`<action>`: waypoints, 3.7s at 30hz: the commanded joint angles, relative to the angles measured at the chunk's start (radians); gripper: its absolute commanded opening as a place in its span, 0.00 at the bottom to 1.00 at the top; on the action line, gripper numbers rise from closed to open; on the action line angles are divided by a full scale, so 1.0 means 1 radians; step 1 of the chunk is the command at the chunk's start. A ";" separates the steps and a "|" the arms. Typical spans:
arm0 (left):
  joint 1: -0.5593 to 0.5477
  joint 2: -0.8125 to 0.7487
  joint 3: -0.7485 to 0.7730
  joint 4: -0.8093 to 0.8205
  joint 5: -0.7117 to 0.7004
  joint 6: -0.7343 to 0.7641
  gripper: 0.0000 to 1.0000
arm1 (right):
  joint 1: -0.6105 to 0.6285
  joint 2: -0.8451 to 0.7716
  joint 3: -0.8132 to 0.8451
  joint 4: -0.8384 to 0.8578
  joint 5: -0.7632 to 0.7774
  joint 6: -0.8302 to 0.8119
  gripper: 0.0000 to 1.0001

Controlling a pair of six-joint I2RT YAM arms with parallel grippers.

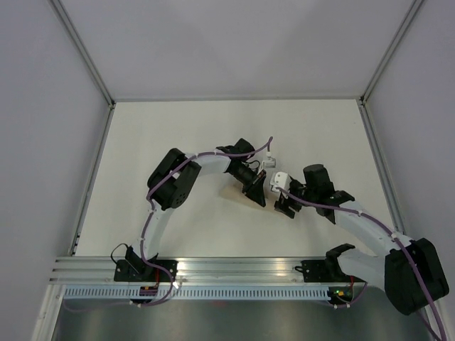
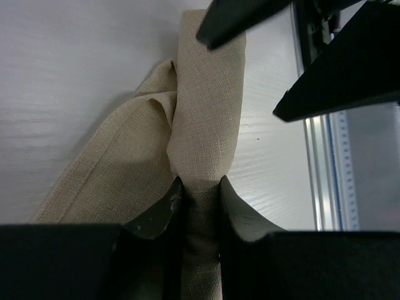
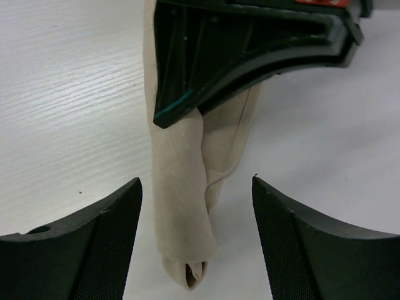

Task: Fold the napkin, place the utensils inside, and roll it up
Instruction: Roll the napkin with the utensil

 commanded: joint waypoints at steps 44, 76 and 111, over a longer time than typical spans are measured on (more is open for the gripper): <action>0.088 -0.302 -0.254 0.389 -0.186 -0.332 0.42 | 0.285 0.146 -0.041 0.077 0.239 -0.057 0.15; -0.252 -0.789 -0.902 0.969 -1.206 -0.128 0.47 | 0.018 0.847 0.674 -0.656 -0.111 -0.234 0.15; -0.394 -0.363 -0.623 0.687 -1.148 0.122 0.32 | -0.059 1.192 0.967 -0.866 -0.172 -0.243 0.17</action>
